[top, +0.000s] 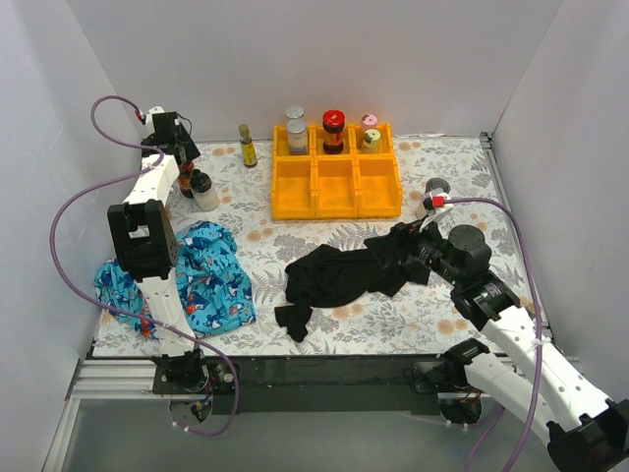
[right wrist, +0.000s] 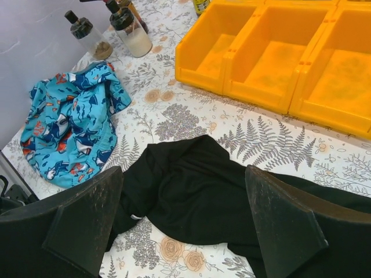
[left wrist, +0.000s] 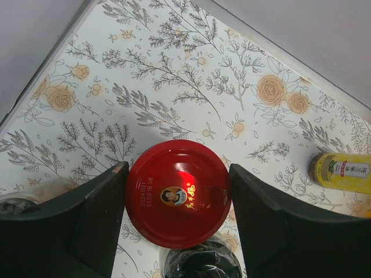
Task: Organize the condiment bottles
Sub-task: Pick up the bottle from the center of the board.
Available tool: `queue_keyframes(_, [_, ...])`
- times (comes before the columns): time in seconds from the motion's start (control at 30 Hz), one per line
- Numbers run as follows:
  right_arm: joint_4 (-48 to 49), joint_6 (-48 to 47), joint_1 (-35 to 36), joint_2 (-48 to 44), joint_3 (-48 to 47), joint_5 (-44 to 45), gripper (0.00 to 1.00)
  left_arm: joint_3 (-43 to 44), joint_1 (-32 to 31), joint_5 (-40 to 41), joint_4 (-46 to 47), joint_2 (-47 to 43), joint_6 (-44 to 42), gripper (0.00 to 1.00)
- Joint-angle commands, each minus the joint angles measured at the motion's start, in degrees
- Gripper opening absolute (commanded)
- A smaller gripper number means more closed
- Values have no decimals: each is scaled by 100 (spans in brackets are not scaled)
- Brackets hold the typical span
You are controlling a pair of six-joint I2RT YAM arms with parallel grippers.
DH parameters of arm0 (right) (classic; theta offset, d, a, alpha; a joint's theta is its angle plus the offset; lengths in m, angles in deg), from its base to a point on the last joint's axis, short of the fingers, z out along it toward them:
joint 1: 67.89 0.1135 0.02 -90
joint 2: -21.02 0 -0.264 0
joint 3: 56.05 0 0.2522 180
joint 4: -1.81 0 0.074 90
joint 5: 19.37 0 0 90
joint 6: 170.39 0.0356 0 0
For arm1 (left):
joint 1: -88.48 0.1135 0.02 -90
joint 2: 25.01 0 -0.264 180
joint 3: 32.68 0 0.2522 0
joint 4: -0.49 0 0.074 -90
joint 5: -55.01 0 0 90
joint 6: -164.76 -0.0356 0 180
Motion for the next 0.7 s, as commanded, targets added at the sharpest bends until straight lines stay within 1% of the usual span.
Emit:
queue_keyframes(0.0, [279,148,-14,-75,-292,-153,93,143,15,-45,-28,-326,-91,33])
queue_keyframes(0.03, [287,157,-23,-111,-318,-144,93,161,15,-45,-28,-318,-91,28])
queue_keyframes(0.07, [287,157,-23,-137,-327,-127,93,187,6,-28,-37,-318,-100,27])
queue_keyframes(0.1, [279,148,-14,-198,-336,-109,93,257,6,-19,-37,-318,-100,27])
queue_keyframes(0.13, [287,157,-14,-234,-327,-83,93,284,6,-27,-28,-318,-100,29])
queue_keyframes(0.17, [279,157,-23,-269,-319,-31,93,319,15,-36,-45,-300,-100,36])
queue_keyframes(0.2, [279,148,-14,-304,-310,5,93,389,15,-45,-37,-291,-100,46])
queue_keyframes(0.23, [279,148,-23,-322,-284,22,93,407,15,-45,-98,-256,-100,64])
queue_keyframes(0.27, [279,157,-14,-322,-275,66,93,399,15,-45,-107,-265,-109,70])
queue_keyframes(0.33, [287,157,-14,-313,-266,84,93,293,-2,-10,-107,-273,-91,77])
queue_keyframes(0.47, [279,157,-14,-243,-266,84,93,126,-11,-10,-98,-265,-100,80])
queue_keyframes(0.53, [296,139,-23,-225,-266,84,93,56,-11,-10,-98,-230,-91,79])
queue_keyframes(0.57, [287,130,-6,-208,-274,84,93,38,-11,-18,-81,-221,-83,75])
queue_keyframes(0.63, [296,113,-14,-208,-275,102,93,29,-11,-27,-81,-186,-83,71])
queue_keyframes(0.67, [296,104,-23,-216,-266,119,93,38,-11,-53,-72,-177,-83,63])
